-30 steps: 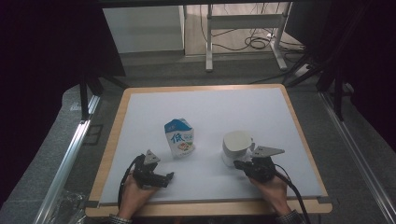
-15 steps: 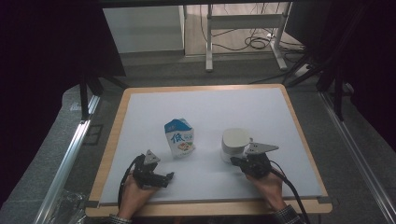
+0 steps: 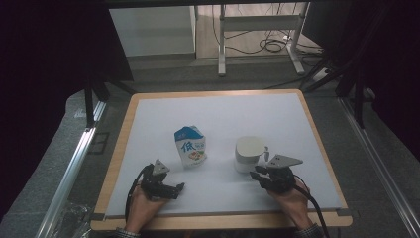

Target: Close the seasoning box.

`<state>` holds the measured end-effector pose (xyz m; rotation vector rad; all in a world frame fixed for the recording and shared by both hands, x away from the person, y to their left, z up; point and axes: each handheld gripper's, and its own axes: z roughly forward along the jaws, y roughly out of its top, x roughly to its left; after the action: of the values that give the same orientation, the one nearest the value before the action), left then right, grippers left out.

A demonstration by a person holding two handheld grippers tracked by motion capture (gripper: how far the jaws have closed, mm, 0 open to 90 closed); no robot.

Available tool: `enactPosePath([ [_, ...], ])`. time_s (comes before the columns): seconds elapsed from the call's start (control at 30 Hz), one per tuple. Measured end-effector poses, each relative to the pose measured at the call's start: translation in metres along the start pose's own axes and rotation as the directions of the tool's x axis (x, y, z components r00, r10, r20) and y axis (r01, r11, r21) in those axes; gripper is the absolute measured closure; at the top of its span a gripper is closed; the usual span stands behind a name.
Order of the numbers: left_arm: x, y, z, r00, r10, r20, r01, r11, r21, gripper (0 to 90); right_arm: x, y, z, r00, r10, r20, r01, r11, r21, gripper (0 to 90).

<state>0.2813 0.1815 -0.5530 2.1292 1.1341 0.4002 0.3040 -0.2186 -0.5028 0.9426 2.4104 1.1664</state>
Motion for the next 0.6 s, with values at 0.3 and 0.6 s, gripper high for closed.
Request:
enactPosePath([
  [0.3,0.0,0.0,0.0,1.0,0.001,0.0,-0.001,1.0,0.0,1.1,-0.018,-0.019,-0.015,0.9944,0.041,0.097,-0.046,0.998,0.048,46.6],
  [0.6,0.0,0.0,0.0,1.0,0.001,-0.002,-0.001,1.0,-0.001,1.1,-0.041,-0.038,-0.023,0.9793,0.11,0.17,-0.121,0.991,0.057,30.9],
])
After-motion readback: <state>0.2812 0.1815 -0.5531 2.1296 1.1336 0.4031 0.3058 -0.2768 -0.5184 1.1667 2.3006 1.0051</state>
